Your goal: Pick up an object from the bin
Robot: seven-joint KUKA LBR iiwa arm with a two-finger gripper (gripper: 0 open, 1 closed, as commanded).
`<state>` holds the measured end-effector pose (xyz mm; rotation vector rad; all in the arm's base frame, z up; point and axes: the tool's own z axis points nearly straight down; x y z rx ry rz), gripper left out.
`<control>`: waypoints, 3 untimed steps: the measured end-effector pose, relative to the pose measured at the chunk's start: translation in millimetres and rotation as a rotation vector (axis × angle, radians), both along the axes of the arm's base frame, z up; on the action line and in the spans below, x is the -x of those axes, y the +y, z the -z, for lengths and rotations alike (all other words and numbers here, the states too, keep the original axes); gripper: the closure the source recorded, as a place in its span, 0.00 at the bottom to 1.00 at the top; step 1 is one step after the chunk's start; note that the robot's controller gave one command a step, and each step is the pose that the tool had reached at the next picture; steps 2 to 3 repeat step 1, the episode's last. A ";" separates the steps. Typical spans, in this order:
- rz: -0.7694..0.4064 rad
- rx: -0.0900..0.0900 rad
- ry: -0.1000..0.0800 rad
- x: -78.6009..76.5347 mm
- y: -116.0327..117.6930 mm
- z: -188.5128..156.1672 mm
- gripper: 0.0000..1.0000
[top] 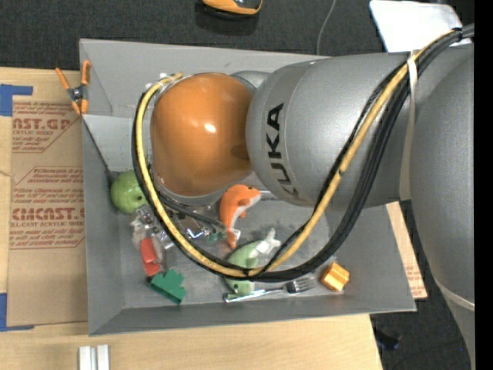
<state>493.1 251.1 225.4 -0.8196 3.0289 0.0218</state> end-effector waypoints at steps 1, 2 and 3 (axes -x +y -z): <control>0.000 0.004 0.011 2.6 -0.6 55.7 1.00; 0.000 0.004 0.011 2.6 -0.6 55.7 1.00; 0.000 0.004 0.011 2.6 -0.6 55.7 1.00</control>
Offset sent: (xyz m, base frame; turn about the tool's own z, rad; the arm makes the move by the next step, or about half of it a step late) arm 0.0008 0.0006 -0.0003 -0.0003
